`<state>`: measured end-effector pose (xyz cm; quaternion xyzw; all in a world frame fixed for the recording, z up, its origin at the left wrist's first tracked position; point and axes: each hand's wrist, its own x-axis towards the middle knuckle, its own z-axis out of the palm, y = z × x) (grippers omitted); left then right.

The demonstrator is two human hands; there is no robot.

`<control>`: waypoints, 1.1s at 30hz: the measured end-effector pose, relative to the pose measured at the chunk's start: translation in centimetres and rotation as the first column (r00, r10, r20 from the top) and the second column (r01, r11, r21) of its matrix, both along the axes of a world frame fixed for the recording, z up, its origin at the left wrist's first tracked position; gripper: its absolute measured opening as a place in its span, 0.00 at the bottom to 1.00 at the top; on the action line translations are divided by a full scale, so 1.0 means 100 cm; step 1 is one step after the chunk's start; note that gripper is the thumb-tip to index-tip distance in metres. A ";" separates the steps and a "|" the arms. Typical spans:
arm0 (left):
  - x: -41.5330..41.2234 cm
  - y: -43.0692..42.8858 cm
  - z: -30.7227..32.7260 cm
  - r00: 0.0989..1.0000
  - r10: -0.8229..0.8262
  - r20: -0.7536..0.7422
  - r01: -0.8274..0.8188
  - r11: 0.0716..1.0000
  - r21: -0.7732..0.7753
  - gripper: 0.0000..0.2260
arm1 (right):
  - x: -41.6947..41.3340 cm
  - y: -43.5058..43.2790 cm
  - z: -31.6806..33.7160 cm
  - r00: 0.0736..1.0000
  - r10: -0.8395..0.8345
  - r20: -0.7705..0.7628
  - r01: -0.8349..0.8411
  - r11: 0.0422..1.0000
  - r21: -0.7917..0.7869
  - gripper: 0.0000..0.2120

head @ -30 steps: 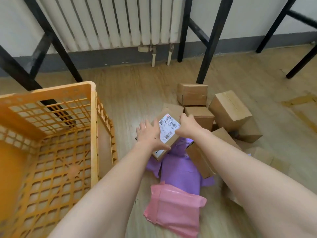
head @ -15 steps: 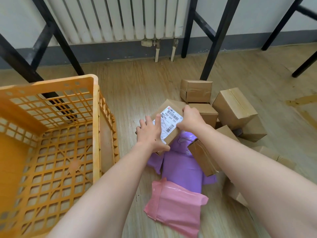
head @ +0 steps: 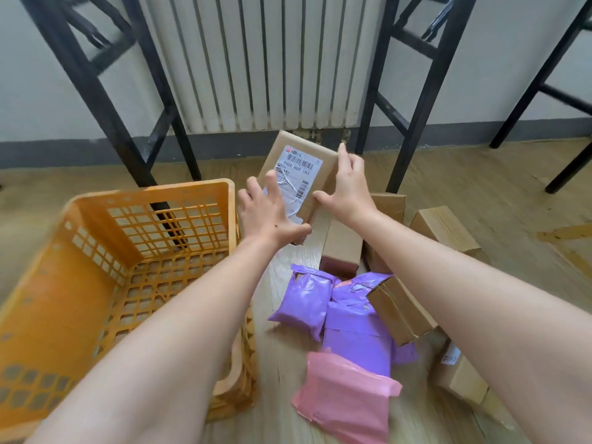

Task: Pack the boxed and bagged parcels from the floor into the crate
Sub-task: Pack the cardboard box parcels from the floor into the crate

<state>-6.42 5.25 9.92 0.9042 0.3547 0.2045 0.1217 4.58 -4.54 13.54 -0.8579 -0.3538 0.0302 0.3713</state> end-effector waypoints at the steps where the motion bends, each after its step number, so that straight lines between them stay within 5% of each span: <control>1: -0.007 0.006 0.009 0.999 0.022 0.025 -0.022 1.000 0.012 0.47 | -0.007 0.006 0.008 1.000 0.019 -0.003 -0.019 1.000 0.020 0.48; 16: -0.137 0.089 0.037 0.953 0.283 0.107 -0.292 0.953 0.077 0.46 | -0.137 0.103 0.027 0.948 0.317 -0.026 -0.317 0.948 -0.001 0.42; 23: -0.181 0.100 -0.018 0.926 0.364 -0.099 -0.373 0.923 -0.096 0.47 | -0.179 0.133 -0.027 0.914 0.375 -0.156 -0.399 0.902 -0.167 0.46; 33: -0.188 0.073 -0.119 0.846 0.302 -0.438 -0.481 0.787 -0.386 0.56 | -0.190 0.130 -0.098 0.912 0.233 -0.338 -0.360 0.850 -0.385 0.52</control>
